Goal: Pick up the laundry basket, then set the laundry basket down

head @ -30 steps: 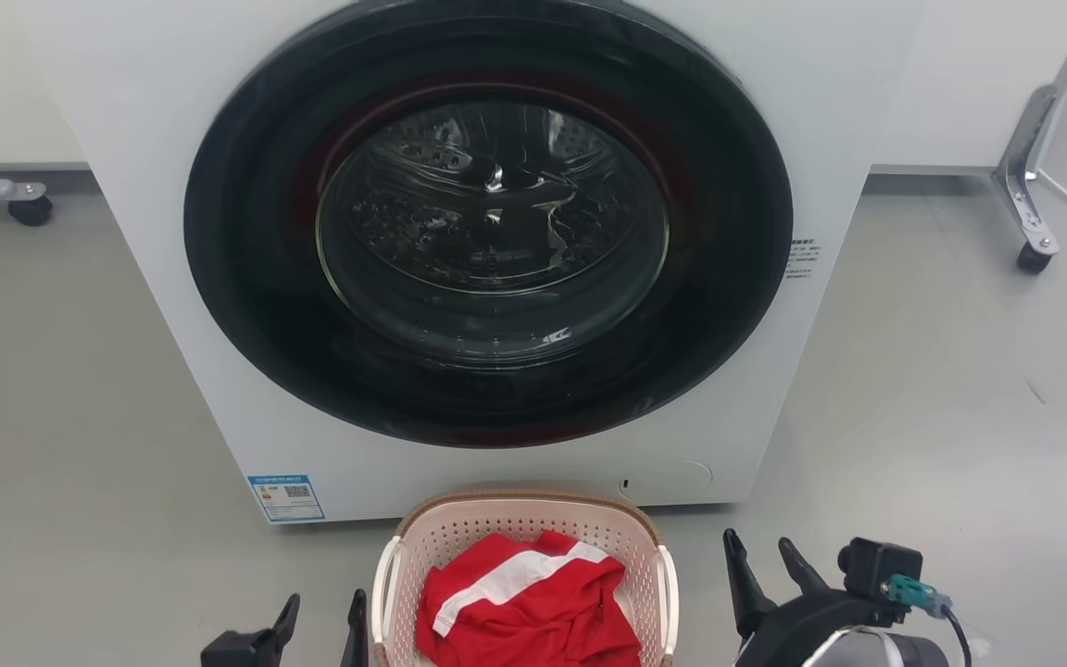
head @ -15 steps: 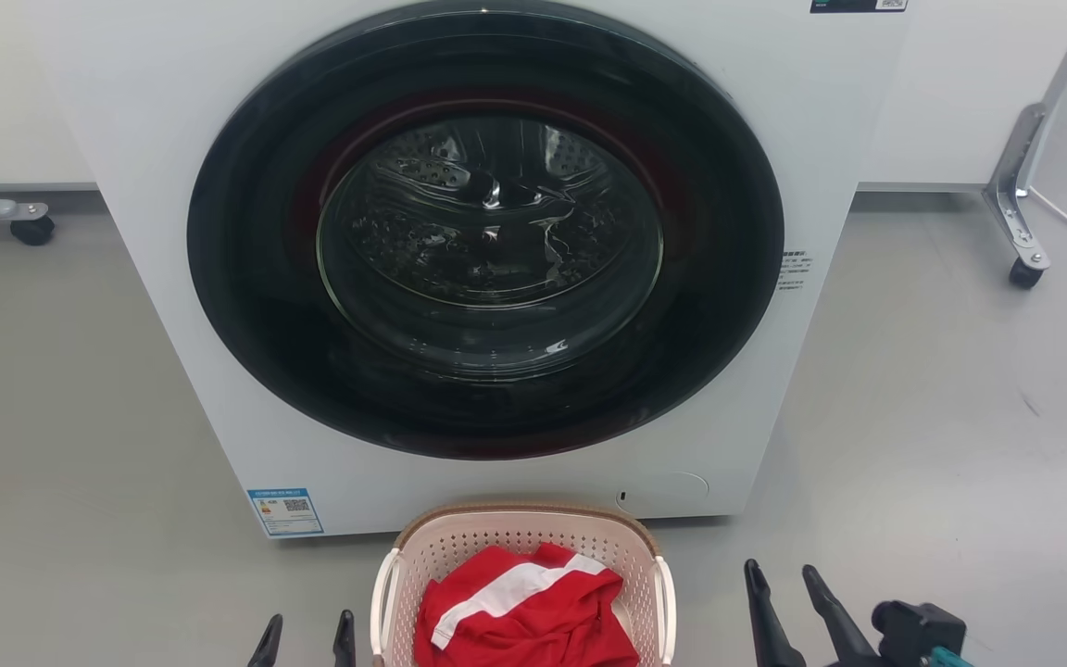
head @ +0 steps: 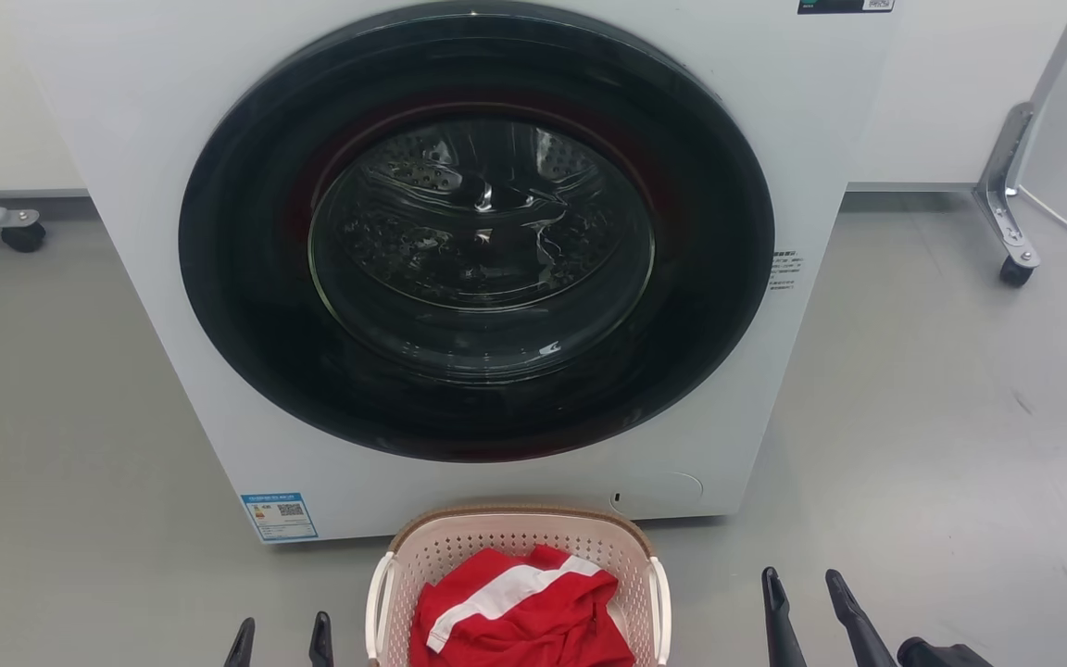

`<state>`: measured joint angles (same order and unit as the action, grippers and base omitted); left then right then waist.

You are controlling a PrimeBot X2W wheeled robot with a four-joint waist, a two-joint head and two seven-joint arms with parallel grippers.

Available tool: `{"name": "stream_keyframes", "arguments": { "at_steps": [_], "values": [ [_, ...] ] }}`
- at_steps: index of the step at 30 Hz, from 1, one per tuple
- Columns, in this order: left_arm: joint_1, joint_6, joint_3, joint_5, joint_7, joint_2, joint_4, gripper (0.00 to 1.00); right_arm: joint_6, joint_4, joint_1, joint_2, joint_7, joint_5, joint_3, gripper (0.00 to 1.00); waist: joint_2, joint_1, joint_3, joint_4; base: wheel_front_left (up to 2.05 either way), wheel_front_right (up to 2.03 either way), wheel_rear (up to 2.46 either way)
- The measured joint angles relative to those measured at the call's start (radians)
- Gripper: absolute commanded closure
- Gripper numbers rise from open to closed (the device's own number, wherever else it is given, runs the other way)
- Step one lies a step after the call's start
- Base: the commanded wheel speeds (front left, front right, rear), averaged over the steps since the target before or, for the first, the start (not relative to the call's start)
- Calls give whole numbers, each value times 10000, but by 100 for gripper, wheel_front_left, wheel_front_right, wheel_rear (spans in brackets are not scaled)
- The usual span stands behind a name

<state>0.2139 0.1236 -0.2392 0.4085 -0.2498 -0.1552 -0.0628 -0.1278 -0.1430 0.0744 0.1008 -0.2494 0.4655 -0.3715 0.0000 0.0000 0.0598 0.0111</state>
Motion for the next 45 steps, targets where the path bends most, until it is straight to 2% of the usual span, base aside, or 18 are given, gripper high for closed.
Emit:
{"name": "stream_keyframes", "arguments": {
  "at_steps": [10, 39, 40, 45],
  "values": [
    [211, 8, 173, -336, 0, 153, 314, 0, 0, 767, 594, -207, 0, -800, 405, 0, 0, 0, -8, -35, 0, 0, 0],
    [206, 8, 468, -594, 0, 410, 640, 0, 0, 1440, 803, -454, 0, -1488, 945, 0, 2, 0, -210, 6, 0, 0, 0],
    [206, 8, 479, -596, 0, 424, 652, 100, -2, 1446, 803, -458, 0, -1492, 951, 100, 1, 0, -214, 6, 0, 0, 0],
    [224, -4, 405, -575, 15, 485, 196, 100, 0, 947, 909, -460, 29, -1490, 922, 100, 1, 0, -220, 6, 0, 0, 0]
  ]
}}
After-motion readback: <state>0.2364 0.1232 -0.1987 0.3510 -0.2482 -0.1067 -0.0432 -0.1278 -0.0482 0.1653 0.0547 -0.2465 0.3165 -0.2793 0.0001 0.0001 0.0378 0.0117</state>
